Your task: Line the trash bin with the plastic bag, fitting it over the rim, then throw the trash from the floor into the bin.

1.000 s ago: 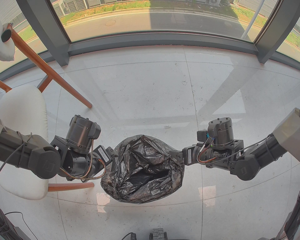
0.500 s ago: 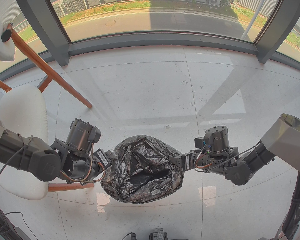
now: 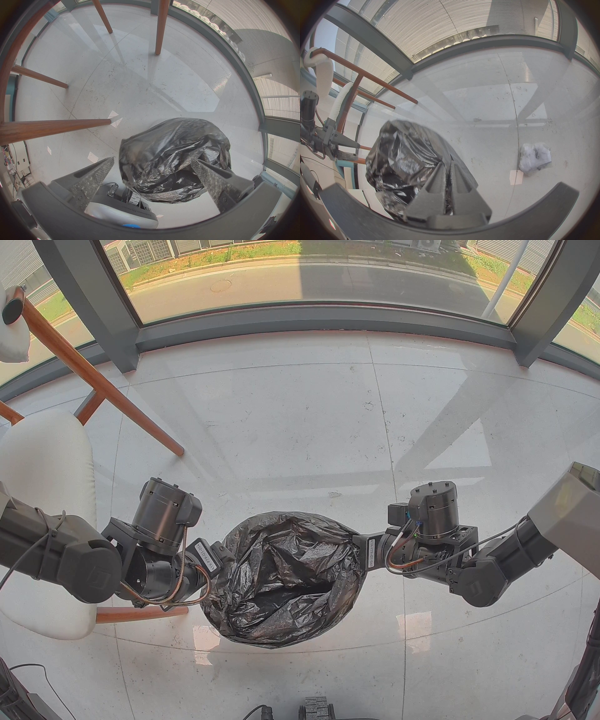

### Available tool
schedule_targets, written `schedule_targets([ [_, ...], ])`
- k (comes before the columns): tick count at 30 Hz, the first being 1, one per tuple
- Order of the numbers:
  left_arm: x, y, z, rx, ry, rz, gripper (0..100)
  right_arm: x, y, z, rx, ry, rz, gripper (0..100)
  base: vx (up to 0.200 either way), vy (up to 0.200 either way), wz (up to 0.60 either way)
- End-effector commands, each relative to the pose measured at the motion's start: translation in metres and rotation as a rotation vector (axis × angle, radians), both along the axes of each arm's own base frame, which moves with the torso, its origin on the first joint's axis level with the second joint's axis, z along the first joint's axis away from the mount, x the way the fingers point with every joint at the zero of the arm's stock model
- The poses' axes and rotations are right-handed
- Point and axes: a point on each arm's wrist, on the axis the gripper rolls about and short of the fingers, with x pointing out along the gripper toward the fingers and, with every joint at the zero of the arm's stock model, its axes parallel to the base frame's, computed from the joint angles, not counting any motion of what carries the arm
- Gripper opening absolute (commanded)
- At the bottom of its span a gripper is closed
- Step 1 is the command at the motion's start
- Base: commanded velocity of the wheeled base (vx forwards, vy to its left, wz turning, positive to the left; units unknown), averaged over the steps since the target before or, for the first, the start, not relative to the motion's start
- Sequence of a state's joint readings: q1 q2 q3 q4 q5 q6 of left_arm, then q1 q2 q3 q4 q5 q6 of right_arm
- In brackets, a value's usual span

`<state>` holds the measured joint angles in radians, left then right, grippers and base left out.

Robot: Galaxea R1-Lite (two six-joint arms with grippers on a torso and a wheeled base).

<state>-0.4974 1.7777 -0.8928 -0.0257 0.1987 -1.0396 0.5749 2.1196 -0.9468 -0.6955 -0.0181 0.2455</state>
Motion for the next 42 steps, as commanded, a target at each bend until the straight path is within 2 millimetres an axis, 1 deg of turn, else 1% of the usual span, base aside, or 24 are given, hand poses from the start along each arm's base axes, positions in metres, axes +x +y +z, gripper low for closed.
schedule_targets([
  [1,0.000,0.000,0.000,0.000,0.000,0.001,100,-0.005,0.006,0.009,0.018,-0.018,0.029,0,0.000,0.000,0.00],
  [4,-0.001,0.000,-0.001,0.002,0.004,0.001,100,-0.006,0.009,0.013,0.027,-0.028,0.038,0,0.000,0.000,0.00],
  [9,-0.003,0.002,-0.003,0.014,0.011,0.002,100,0.000,0.005,0.015,0.034,-0.038,0.019,0,0.000,0.000,0.00],
  [14,-0.003,0.002,-0.004,0.013,0.014,0.005,100,0.009,-0.003,0.019,0.041,-0.054,-0.014,0,0.000,0.000,0.00],
  [21,-0.002,0.002,-0.004,0.011,0.011,0.006,100,0.018,-0.014,0.016,0.039,-0.048,-0.052,0,0.000,0.000,0.00],
  [22,-0.002,0.002,-0.004,0.011,0.011,0.006,100,0.017,-0.014,0.015,0.038,-0.046,-0.051,100,0.000,0.000,0.00],
  [26,-0.002,0.003,-0.005,0.012,0.013,0.006,100,0.019,-0.014,0.011,0.037,-0.035,-0.060,100,0.000,0.000,0.00],
  [29,-0.002,0.003,-0.005,0.012,0.013,0.006,100,0.019,-0.015,0.011,0.044,-0.033,-0.068,100,0.000,0.000,0.00],
  [30,-0.003,0.003,-0.005,0.012,0.014,0.009,100,0.019,-0.022,0.018,0.091,-0.028,-0.104,100,0.000,0.000,0.00],
  [31,-0.003,0.004,-0.006,0.014,0.015,0.008,100,0.019,-0.023,0.020,0.104,-0.028,-0.112,100,0.000,0.000,0.00],
  [33,-0.006,0.005,-0.007,0.015,0.020,0.007,100,0.020,-0.037,0.024,0.127,-0.020,-0.157,100,0.000,0.000,0.00],
  [34,-0.006,0.005,-0.007,0.015,0.018,0.008,100,0.020,-0.040,0.024,0.127,-0.019,-0.164,100,0.000,0.000,0.00],
  [35,-0.007,0.005,-0.009,0.013,0.014,0.006,100,0.020,-0.054,0.025,0.124,-0.017,-0.194,100,0.000,0.000,0.00],
  [37,-0.009,0.005,-0.011,0.012,0.011,0.003,100,0.016,-0.070,0.030,0.130,-0.015,-0.223,100,0.000,0.000,0.00],
  [39,-0.011,0.006,-0.014,0.014,0.012,0.001,100,0.012,-0.080,0.032,0.130,-0.009,-0.241,100,0.000,0.000,0.00],
  [40,-0.013,0.007,-0.017,0.015,0.013,0.001,100,0.007,-0.091,0.029,0.121,0.011,-0.258,100,0.000,0.000,0.00],
  [41,-0.013,0.007,-0.017,0.015,0.013,0.001,100,0.007,-0.091,0.029,0.121,0.011,-0.258,100,0.000,0.000,0.00],
  [42,-0.015,0.008,-0.018,0.019,-0.003,0.011,100,0.004,-0.111,0.019,0.103,0.046,-0.295,100,0.000,0.000,0.00],
])
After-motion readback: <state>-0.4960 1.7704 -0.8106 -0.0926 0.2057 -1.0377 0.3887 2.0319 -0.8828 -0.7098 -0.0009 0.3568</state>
